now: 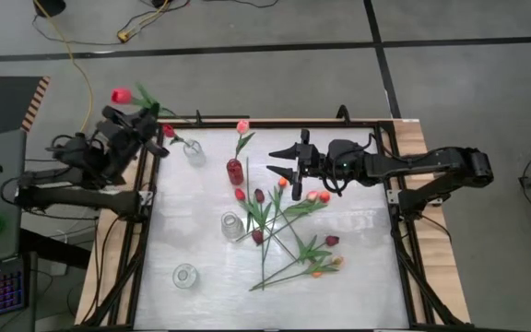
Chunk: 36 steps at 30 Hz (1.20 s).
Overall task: Sort flowers into vase by color
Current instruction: Put the red tulip into the top transparent vase
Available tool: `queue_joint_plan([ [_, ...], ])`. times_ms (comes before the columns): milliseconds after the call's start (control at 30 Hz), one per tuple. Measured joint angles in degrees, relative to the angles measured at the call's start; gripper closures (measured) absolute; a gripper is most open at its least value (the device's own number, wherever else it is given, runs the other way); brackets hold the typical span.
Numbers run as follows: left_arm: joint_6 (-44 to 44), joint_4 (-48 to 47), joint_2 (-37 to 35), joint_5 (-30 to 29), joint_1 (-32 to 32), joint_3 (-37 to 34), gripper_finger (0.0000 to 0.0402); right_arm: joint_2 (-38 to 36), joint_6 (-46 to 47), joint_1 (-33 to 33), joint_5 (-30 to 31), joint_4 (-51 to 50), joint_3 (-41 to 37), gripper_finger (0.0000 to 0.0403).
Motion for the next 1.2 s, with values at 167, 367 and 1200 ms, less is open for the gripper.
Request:
queue_joint_plan([
  [167,-6.02,-13.37,1.31,4.57,7.58,5.5,0.0397,0.0,0.0,0.0,0.0,0.04,0.0,0.0212],
  [367,-11.86,-23.27,4.06,14.43,18.46,10.98,0.0397,0.0,0.0,0.0,-0.01,-0.15,0.0,0.0212],
  [1200,-28.88,-37.76,12.51,59.39,58.4,12.22,0.0398,0.02,0.02,0.0,-0.02,-3.38,0.02,0.0212],
])
